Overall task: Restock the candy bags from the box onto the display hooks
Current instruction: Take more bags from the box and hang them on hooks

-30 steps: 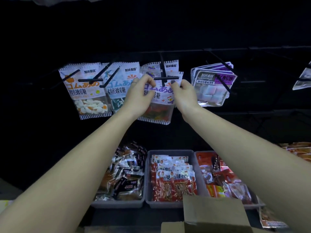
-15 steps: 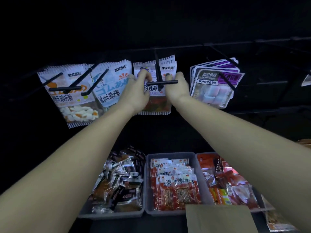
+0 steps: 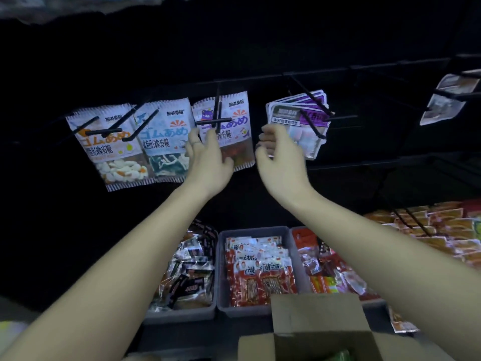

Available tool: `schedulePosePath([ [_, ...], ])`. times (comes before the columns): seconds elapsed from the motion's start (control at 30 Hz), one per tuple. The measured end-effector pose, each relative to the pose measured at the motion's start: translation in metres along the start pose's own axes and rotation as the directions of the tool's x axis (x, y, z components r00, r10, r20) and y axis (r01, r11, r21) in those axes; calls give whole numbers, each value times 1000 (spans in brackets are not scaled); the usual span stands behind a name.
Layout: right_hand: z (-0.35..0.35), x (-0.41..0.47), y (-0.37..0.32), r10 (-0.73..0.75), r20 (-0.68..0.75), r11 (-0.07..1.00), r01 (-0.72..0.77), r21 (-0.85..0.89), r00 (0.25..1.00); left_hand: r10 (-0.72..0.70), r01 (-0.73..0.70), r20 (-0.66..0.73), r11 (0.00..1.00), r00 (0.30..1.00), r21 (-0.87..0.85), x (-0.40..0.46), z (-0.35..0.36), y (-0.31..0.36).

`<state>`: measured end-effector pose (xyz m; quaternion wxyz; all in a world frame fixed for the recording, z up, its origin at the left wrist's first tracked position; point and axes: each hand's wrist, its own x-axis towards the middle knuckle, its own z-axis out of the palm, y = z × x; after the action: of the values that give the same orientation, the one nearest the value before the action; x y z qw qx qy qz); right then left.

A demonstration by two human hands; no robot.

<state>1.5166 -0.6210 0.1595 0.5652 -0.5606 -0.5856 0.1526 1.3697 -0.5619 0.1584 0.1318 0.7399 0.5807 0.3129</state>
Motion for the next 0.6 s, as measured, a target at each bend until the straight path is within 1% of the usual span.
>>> schedulePosePath([
  [0.07,-28,-7,4,-61,-115,998,58,-28,992,38,-38,-12,999,999,-22,-15,6,12],
  [0.1,-41,-10,8,-91,-143,994,83,-66,985,61,-62,-16,997,998,-43,-20,9,19],
  [0.13,-51,-11,13,-124,-143,987,107,-120,982,84,-84,-12,994,996,-65,-24,12,26],
  [0.17,-59,-12,16,-160,-115,973,137,-183,980,107,-107,-4,991,994,-83,-27,15,34],
  [0.23,-68,-13,23,-205,-9,943,195,-270,979,155,-152,17,982,988,-110,-28,20,51],
  [0.33,-78,-13,31,-167,198,926,223,-304,966,159,-148,61,977,985,-154,-21,22,71],
  [0.4,-87,-11,39,-132,261,907,223,-357,956,160,-142,95,974,983,-174,-12,22,78],
  [0.43,-93,-9,43,-107,251,903,200,-380,962,166,-146,106,974,981,-170,-6,22,80],
  [0.47,-98,-6,48,-74,207,904,154,-400,976,171,-152,114,975,979,-162,0,22,81],
  [0.53,-111,4,56,5,52,908,17,-418,999,185,-164,130,974,974,-158,11,22,85],
  [0.6,-123,19,62,67,-88,932,-94,-350,994,183,-159,147,974,972,-159,19,23,90],
])
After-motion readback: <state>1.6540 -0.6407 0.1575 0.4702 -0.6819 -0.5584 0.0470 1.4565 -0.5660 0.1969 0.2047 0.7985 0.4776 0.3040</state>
